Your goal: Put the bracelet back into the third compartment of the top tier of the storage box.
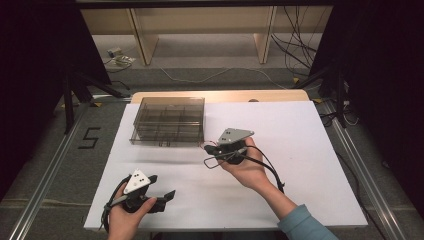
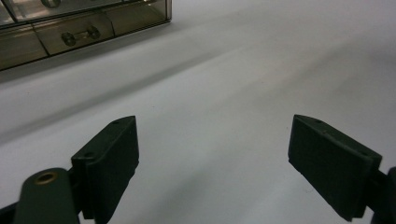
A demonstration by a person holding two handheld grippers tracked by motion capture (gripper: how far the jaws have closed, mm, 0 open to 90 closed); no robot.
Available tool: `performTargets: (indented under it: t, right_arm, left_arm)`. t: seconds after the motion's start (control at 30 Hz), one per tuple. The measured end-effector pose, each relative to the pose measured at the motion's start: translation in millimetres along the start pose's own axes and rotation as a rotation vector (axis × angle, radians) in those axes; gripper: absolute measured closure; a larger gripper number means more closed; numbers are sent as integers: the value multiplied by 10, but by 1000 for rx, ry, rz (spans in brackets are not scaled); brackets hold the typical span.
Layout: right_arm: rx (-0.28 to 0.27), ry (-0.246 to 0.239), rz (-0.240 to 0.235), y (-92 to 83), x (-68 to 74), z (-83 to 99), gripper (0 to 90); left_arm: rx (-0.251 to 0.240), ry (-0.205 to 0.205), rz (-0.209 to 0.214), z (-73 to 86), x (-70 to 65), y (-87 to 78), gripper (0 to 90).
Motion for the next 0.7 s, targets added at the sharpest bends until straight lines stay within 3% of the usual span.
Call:
performTargets:
  t: [0.7]
  right_arm:
    - [-12,-2,-1,35,10,-162,900]
  left_arm:
    - [0,-5,-1,-1,9,-9,166]
Point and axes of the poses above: each handheld gripper's, and its own axes: y roughly forward along the jaws, z roughly out of its underside, x roughly to its left, the point moved 8 cm from there along y, roughly forward along the jaws, and after that the axes turned 14 degrees about x, right-handed, at the moved point
